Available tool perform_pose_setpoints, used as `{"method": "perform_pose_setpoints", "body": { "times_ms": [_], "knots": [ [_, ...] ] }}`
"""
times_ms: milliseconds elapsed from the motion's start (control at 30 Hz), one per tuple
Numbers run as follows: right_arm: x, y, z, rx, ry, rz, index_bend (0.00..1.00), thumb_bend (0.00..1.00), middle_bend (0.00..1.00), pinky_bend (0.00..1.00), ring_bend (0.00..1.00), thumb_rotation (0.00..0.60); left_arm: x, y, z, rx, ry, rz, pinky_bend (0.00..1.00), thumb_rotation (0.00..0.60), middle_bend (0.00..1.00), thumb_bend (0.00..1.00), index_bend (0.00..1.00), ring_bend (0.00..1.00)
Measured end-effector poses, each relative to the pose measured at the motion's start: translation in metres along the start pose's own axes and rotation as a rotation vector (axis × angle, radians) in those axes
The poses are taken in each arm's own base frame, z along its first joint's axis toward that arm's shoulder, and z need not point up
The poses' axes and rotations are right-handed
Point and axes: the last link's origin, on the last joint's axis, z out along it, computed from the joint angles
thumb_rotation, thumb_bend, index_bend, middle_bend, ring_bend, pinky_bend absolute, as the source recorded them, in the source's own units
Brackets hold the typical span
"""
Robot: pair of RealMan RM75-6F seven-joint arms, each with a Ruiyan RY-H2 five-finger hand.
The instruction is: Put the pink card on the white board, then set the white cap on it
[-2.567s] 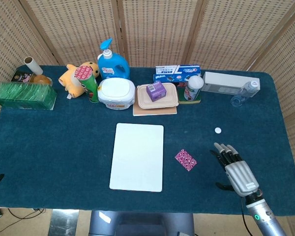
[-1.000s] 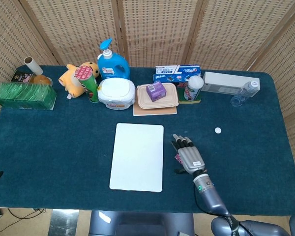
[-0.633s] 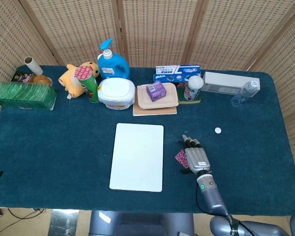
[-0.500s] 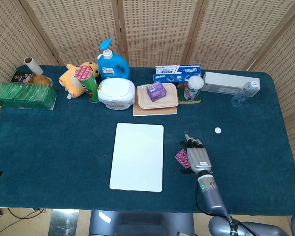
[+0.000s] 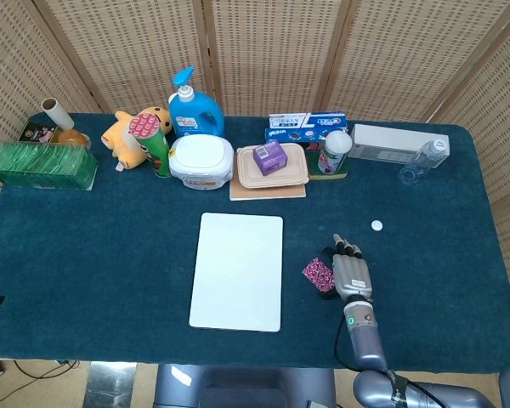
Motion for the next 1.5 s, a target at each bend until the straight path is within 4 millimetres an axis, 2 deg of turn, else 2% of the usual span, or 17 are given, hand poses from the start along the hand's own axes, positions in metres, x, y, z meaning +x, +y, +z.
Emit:
{"method": "perform_pose_setpoints", "body": {
  "times_ms": [300,667,1033,1300,1500],
  "knots": [
    [-0.0034,-0.0040,0.0039,-0.080,-0.034,0.002,0.25,0.02,0.00,0.00,0.00,0.600,0.0011,-0.0009,-0.0004,0.001,0.006,-0.002,0.00,0.600,0.00,0.10,0.00,0.00],
    [-0.0041,-0.0083,0.0059,-0.098,-0.049,0.008,0.27,0.05,0.00,0.00,0.00,0.599,0.0026,-0.0025,-0.0010,0.001,0.008,-0.010,0.00,0.600,0.00,0.10,0.00,0.00],
    [-0.0029,-0.0088,0.0072,-0.109,-0.035,0.029,0.34,0.19,0.00,0.00,0.00,0.582,0.0017,-0.0017,-0.0006,0.001,0.007,-0.006,0.00,0.600,0.00,0.10,0.00,0.00],
    [-0.0034,-0.0092,0.0072,-0.114,-0.038,0.039,0.35,0.25,0.00,0.00,0.00,0.575,0.0013,-0.0012,-0.0008,0.000,0.006,-0.003,0.00,0.600,0.00,0.10,0.00,0.00],
    [-0.0038,-0.0095,0.0064,-0.110,-0.036,0.036,0.35,0.25,0.00,0.00,0.00,0.550,0.0014,-0.0013,-0.0009,-0.001,0.006,-0.004,0.00,0.600,0.00,0.10,0.00,0.00]
  ]
}}
